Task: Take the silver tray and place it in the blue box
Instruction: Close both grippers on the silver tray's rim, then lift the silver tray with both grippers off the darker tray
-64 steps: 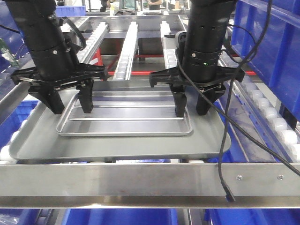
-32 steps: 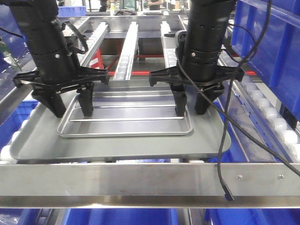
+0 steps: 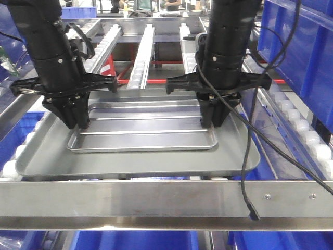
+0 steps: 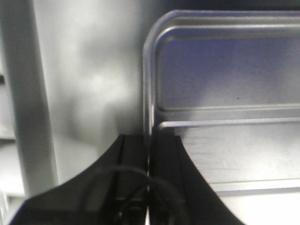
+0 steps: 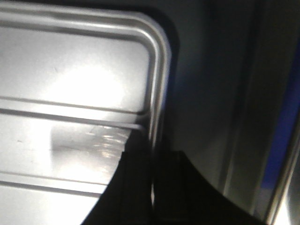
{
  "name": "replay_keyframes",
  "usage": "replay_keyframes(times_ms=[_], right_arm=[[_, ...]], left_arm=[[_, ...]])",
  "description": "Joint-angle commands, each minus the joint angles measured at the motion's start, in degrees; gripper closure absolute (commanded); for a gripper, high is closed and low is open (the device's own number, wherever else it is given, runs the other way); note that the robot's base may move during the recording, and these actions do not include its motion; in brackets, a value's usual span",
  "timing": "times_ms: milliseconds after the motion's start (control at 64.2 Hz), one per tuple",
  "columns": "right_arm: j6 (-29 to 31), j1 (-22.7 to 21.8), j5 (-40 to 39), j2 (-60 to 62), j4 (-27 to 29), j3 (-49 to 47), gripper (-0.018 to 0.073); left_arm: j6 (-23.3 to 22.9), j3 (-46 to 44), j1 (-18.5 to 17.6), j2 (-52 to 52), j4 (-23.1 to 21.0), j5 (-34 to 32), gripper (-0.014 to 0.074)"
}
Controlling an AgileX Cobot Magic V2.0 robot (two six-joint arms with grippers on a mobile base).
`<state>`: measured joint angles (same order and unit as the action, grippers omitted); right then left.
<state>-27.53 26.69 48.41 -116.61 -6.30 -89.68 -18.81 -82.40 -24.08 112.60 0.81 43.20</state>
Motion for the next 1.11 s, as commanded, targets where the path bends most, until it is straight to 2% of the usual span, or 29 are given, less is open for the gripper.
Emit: replay_keyframes(times_ms=[0,296,374,483,655,904,1091], right_arm=[[0.97,-0.14,2.31,4.87,-1.46,-2.39,0.0503],[0.97,1.06,6.74,15.27,-2.48,-2.39,0.0503],[0.97,2.40,8.89,17.94,-4.33,-2.34,0.0503],[-0.16,5.01,10.68,21.35,-7.17,-1.22,0.0503],[-1.11,9.04,10.40,26.98,-7.41,3.20,0.0503],[-5.49,14.19,10.58,34.88,-10.82,9.45,0.0503],[-5.54,16.25,13.18,39.66,-10.97,10.70,0.0503]], left_arm=[[0.33,-1.47,-0.18,-4.98,0.30,1.86,0.0693],[0.21,-1.47,-0.31,-16.58,0.54,5.46,0.0693],[-0.08,-1.47,-0.55,-20.10,1.58,6.93,0.0693],[-2.84,-1.47,-1.51,-24.51,5.35,10.08,0.0693],[-2.84,1.06,-2.95,-31.82,5.82,12.24,0.0693],[-3.09,7.55,-6.66,-40.29,5.33,14.81,0.0693],[-5.22,9.11,-12.63,-42.85,6.29,16.57,0.0693]])
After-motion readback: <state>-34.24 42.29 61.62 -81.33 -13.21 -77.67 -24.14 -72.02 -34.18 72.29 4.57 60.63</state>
